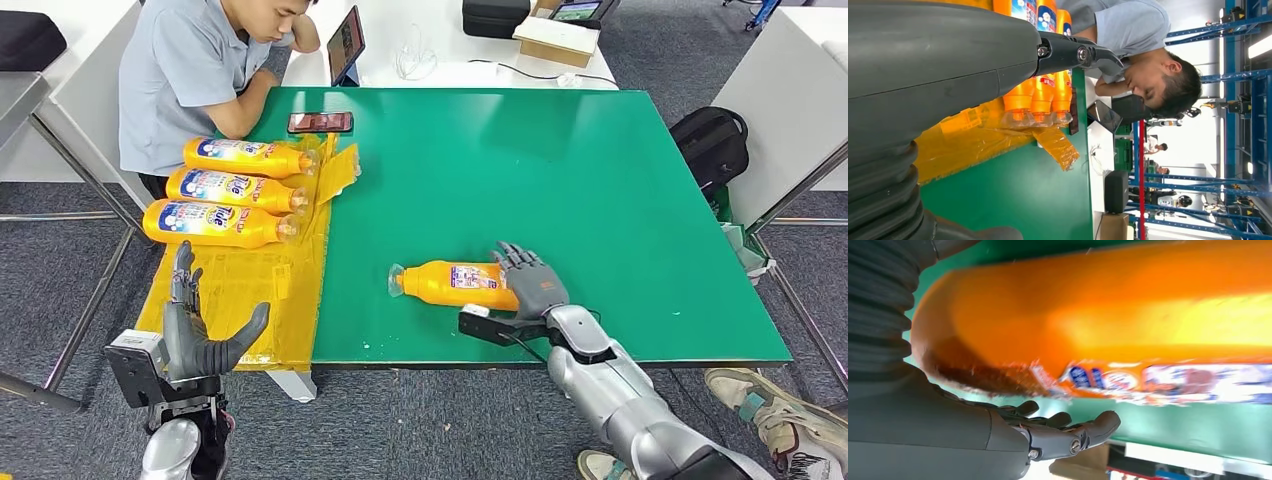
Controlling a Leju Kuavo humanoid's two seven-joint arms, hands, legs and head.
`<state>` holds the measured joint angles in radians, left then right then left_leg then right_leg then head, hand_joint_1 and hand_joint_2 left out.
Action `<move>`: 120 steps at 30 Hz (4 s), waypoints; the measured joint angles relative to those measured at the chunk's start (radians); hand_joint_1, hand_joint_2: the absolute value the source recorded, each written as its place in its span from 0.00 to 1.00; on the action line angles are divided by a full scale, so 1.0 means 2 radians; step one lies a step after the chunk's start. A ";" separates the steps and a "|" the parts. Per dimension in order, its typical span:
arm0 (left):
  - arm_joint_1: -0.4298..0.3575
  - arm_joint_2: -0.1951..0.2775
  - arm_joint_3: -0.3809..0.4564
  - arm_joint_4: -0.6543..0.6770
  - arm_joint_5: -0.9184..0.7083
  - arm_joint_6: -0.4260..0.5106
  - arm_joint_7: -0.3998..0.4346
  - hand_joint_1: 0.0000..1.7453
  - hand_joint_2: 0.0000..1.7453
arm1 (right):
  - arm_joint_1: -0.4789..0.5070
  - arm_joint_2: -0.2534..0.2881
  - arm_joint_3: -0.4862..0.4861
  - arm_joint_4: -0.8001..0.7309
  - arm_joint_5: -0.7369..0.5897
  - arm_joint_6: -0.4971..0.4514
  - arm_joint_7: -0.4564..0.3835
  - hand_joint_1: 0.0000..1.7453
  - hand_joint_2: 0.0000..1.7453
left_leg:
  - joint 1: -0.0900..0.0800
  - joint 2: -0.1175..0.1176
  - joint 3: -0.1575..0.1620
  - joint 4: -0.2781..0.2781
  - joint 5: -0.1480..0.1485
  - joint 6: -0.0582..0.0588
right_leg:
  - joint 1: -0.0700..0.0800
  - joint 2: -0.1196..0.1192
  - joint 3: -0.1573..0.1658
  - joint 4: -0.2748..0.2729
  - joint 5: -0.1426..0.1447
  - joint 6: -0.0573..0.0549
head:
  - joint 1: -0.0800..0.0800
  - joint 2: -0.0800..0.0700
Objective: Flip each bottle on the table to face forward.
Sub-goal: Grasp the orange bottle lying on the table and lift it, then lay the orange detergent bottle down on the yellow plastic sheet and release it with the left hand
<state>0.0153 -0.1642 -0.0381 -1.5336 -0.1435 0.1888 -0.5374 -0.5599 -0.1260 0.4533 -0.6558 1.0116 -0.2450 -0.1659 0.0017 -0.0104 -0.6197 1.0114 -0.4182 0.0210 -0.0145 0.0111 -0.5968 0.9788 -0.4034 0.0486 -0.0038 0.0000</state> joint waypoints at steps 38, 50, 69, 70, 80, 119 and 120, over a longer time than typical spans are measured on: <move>-0.018 0.007 0.000 0.012 0.003 -0.007 0.001 0.00 1.00 | -0.044 0.016 -0.014 0.096 -0.076 0.051 -0.091 0.99 1.00 | 0.000 0.000 0.004 0.000 0.000 0.000 | 0.000 0.000 0.003 0.000 0.000 0.000 | 0.000 0.000; -0.018 -0.014 -0.063 0.066 0.033 -0.035 0.045 0.00 0.75 | 0.076 0.082 -0.097 -0.105 -0.266 -0.026 -0.219 0.89 1.00 | 0.000 0.000 -0.001 0.000 0.000 0.000 | 0.000 0.000 -0.001 0.000 0.000 0.000 | 0.000 0.000; -0.013 -0.009 -0.184 0.084 -0.011 -0.091 -0.004 0.00 1.00 | 0.127 0.141 -0.062 -0.182 -0.273 0.003 -0.260 1.00 1.00 | 0.001 0.000 -0.002 0.000 0.000 0.000 | 0.000 0.000 -0.002 0.000 0.000 0.000 | 0.000 0.000; -0.013 -0.009 -0.184 0.083 -0.002 -0.093 -0.002 0.00 1.00 | 0.127 0.144 -0.056 -0.176 -0.270 -0.003 -0.261 1.00 1.00 | 0.001 0.000 -0.002 0.000 0.000 0.000 | 0.000 0.000 -0.002 0.000 0.000 0.000 | 0.000 0.000; -0.026 -0.013 -0.173 0.077 0.084 -0.102 0.028 0.00 1.00 | 0.146 0.161 0.048 -0.165 -0.321 -0.055 -0.266 1.00 1.00 | 0.000 0.000 -0.003 0.000 0.000 0.000 | 0.000 0.000 -0.003 0.000 0.000 0.000 | 0.000 0.000; -0.065 0.009 -0.040 0.070 -0.014 0.106 0.000 1.00 1.00 | 0.209 0.090 0.064 -0.177 -0.328 -0.172 -0.266 0.00 0.00 | 0.000 0.000 -0.003 0.000 0.000 0.000 | 0.000 0.000 -0.003 0.000 0.000 0.000 | 0.000 0.000; -0.067 0.011 -0.038 0.074 -0.027 0.117 0.000 1.00 1.00 | 0.211 0.089 0.061 -0.179 -0.327 -0.172 -0.266 0.00 0.00 | 0.000 0.000 -0.003 0.000 0.000 0.000 | 0.000 0.000 -0.003 0.000 0.000 0.000 | 0.000 0.000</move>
<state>-0.1185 -0.1424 -0.1141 -1.3856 -0.1982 0.4224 -0.5371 -0.1370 0.0518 0.5760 -1.0148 0.3570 -0.5888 -0.6985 0.0025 -0.0095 -0.6255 1.0113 -0.4192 0.0204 -0.0141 0.0113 -0.6036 0.9789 -0.4039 0.0481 -0.0036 0.0000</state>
